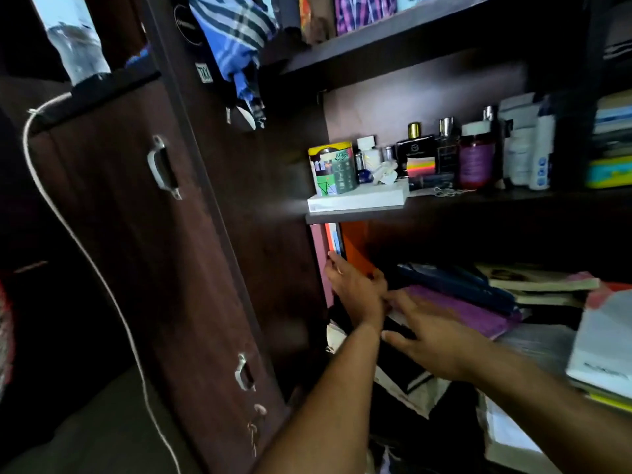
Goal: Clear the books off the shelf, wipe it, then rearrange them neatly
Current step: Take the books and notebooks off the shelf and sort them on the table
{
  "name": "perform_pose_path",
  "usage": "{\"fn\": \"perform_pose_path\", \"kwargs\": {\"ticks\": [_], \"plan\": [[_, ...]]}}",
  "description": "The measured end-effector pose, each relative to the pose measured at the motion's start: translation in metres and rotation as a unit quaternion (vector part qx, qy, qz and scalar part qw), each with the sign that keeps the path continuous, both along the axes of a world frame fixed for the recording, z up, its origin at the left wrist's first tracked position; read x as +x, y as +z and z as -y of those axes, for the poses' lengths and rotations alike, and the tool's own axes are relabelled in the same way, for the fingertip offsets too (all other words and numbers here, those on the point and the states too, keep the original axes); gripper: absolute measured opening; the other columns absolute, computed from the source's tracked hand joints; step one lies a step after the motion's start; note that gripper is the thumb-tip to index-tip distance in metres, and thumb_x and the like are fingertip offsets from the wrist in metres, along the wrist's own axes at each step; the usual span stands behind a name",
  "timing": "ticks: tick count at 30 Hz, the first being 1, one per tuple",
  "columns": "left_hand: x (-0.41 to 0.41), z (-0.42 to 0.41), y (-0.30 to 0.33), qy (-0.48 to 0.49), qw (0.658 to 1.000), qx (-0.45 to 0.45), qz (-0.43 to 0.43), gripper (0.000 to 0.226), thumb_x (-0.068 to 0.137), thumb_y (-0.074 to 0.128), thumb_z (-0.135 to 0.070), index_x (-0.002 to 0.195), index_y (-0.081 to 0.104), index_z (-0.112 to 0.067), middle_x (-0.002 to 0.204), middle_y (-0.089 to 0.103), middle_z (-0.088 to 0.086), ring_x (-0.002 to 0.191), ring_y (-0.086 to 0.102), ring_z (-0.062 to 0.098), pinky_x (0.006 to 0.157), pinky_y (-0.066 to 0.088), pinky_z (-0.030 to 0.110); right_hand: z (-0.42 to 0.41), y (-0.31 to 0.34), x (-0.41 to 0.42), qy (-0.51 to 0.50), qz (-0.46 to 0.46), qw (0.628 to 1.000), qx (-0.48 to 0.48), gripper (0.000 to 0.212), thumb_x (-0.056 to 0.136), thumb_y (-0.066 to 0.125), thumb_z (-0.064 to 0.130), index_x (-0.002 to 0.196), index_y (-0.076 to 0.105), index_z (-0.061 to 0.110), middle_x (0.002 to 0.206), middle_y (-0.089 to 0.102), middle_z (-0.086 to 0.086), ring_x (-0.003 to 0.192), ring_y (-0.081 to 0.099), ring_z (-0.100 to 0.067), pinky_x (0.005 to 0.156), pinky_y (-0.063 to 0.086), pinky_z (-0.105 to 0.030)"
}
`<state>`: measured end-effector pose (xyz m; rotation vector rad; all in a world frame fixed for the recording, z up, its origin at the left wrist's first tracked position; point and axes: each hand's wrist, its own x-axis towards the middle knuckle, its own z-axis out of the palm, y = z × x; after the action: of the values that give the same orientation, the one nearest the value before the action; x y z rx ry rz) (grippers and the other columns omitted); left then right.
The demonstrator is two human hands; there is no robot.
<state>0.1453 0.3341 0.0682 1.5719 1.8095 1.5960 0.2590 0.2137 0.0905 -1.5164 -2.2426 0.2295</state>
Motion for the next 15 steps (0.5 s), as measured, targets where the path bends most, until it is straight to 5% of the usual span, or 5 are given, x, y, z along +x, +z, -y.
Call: {"fn": "perform_pose_path", "kwargs": {"ticks": [6, 13, 15], "plan": [[-0.005, -0.02, -0.01, 0.012, 0.999, 0.03, 0.002, 0.1, 0.081, 0.075, -0.012, 0.161, 0.015, -0.007, 0.143, 0.031, 0.014, 0.127, 0.041, 0.033, 0.108, 0.035, 0.028, -0.046, 0.013, -0.006, -0.074, -0.005, 0.997, -0.031, 0.043, 0.091, 0.058, 0.045, 0.131, 0.046, 0.033, 0.13, 0.061, 0.002, 0.118, 0.058, -0.025, 0.09, 0.045, -0.035], [-0.008, -0.011, 0.001, 0.016, 0.98, 0.083, 0.178, 0.071, 0.082, 0.055, 0.012, 0.15, 0.046, -0.005, 0.129, 0.046, 0.007, 0.108, 0.054, 0.012, 0.082, 0.034, -0.001, -0.039, -0.015, -0.015, -0.098, 0.074, 0.991, 0.043, 0.047, 0.093, 0.054, 0.046, 0.135, 0.041, 0.029, 0.132, 0.037, -0.002, 0.122, 0.038, -0.026, 0.095, 0.036, -0.039], [-0.008, -0.009, 0.005, 0.035, 0.974, 0.093, 0.206, 0.066, 0.079, 0.053, 0.013, 0.141, 0.056, -0.006, 0.123, 0.051, 0.001, 0.105, 0.056, 0.009, 0.091, 0.045, 0.009, -0.042, -0.012, -0.014, -0.092, 0.047, 0.994, 0.028, 0.05, 0.092, 0.058, 0.047, 0.136, 0.042, 0.03, 0.131, 0.037, -0.001, 0.123, 0.038, -0.025, 0.097, 0.036, -0.038]]}}
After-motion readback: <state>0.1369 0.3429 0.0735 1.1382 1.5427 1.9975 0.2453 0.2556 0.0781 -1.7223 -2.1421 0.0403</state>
